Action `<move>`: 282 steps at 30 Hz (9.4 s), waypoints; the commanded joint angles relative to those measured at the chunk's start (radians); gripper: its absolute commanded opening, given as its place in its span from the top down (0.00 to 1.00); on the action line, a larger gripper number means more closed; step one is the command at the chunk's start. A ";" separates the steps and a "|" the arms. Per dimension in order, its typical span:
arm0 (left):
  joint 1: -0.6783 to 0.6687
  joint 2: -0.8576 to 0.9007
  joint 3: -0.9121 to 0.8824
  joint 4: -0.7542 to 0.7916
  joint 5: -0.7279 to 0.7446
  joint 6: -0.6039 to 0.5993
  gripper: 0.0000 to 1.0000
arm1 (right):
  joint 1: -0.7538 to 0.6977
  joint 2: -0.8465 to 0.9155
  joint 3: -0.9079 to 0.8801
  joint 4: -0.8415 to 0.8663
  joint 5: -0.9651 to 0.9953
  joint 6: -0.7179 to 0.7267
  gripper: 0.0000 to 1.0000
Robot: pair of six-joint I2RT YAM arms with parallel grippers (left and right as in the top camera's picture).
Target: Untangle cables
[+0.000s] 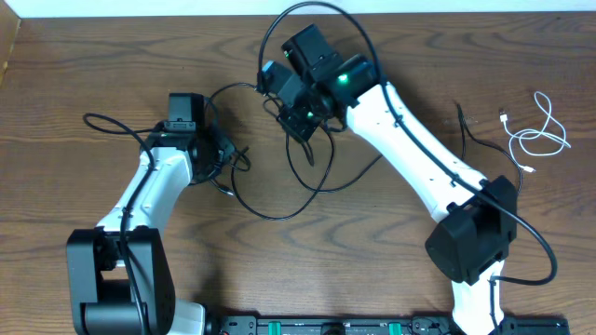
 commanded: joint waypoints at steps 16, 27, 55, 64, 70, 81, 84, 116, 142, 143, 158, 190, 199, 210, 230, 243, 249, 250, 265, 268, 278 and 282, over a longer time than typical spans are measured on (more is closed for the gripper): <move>0.078 0.006 0.000 0.027 -0.116 -0.040 0.92 | 0.138 0.128 -0.008 -0.005 -0.058 -0.041 0.99; 0.139 0.006 0.000 0.026 -0.121 -0.115 0.92 | 0.245 0.218 -0.008 -0.002 -0.057 -0.040 0.98; 0.220 0.006 0.000 -0.014 -0.064 -0.121 0.92 | 0.303 0.308 0.010 -0.035 -0.058 -0.057 0.50; 0.220 0.006 0.000 -0.014 -0.064 -0.121 0.91 | 0.328 0.246 0.010 -0.035 0.084 -0.094 0.41; 0.220 0.006 0.000 -0.014 -0.064 -0.121 0.91 | 0.323 0.246 0.009 -0.018 0.183 -0.094 0.24; 0.220 0.006 0.000 -0.022 -0.064 -0.121 0.91 | 0.322 0.268 -0.002 -0.006 0.173 -0.093 0.20; 0.220 0.006 0.000 -0.022 -0.065 -0.122 0.91 | 0.331 0.268 -0.002 -0.009 0.148 -0.093 0.20; 0.220 0.006 0.000 -0.022 -0.065 -0.121 0.91 | 0.344 0.342 -0.003 -0.031 -0.127 -0.196 0.32; 0.220 0.006 0.000 -0.021 -0.065 -0.121 0.91 | 0.496 0.342 -0.148 0.083 0.181 -0.244 0.37; 0.220 0.006 0.000 -0.021 -0.065 -0.121 0.91 | 0.500 0.342 -0.148 0.083 0.187 -0.244 0.39; 0.220 0.006 0.000 -0.022 -0.065 -0.121 0.91 | 0.448 0.342 -0.149 0.086 0.190 -0.266 0.99; 0.220 0.006 0.000 -0.021 -0.066 -0.121 0.91 | -0.031 -0.045 -0.137 -0.259 -0.442 -0.533 0.99; 0.220 0.006 0.000 -0.021 -0.066 -0.121 0.91 | -0.116 -0.253 -0.137 -0.220 -0.634 -0.631 0.99; 0.220 0.006 0.000 -0.021 -0.066 -0.121 0.84 | -0.122 -0.260 -0.138 -0.080 -0.542 -0.420 0.99; 0.215 0.005 0.187 -0.379 0.010 0.140 0.22 | -0.111 -0.022 -0.138 -0.055 -0.543 -0.346 0.99; 0.214 0.006 0.080 -0.575 0.017 0.293 0.56 | -0.099 0.034 -0.138 0.010 -0.513 -0.272 0.99; 0.192 0.006 -0.027 -0.439 0.019 0.293 0.52 | -0.099 0.034 -0.138 0.010 -0.512 -0.272 0.99; 0.183 0.006 -0.042 -0.415 0.019 0.293 0.52 | -0.099 0.034 -0.138 0.010 -0.511 -0.272 0.99; 0.068 0.006 -0.188 -0.124 -0.029 0.277 0.51 | -0.099 0.034 -0.138 0.007 -0.497 -0.272 0.99; 0.068 0.006 -0.214 -0.089 -0.043 0.277 0.51 | -0.099 0.034 -0.138 0.006 -0.497 -0.272 0.99; 0.067 -0.022 -0.202 -0.078 0.145 0.277 0.93 | -0.099 0.034 -0.138 0.007 -0.494 -0.217 0.99; 0.067 -0.085 -0.135 -0.115 0.341 0.268 0.92 | -0.101 0.034 -0.138 0.008 -0.494 -0.164 0.99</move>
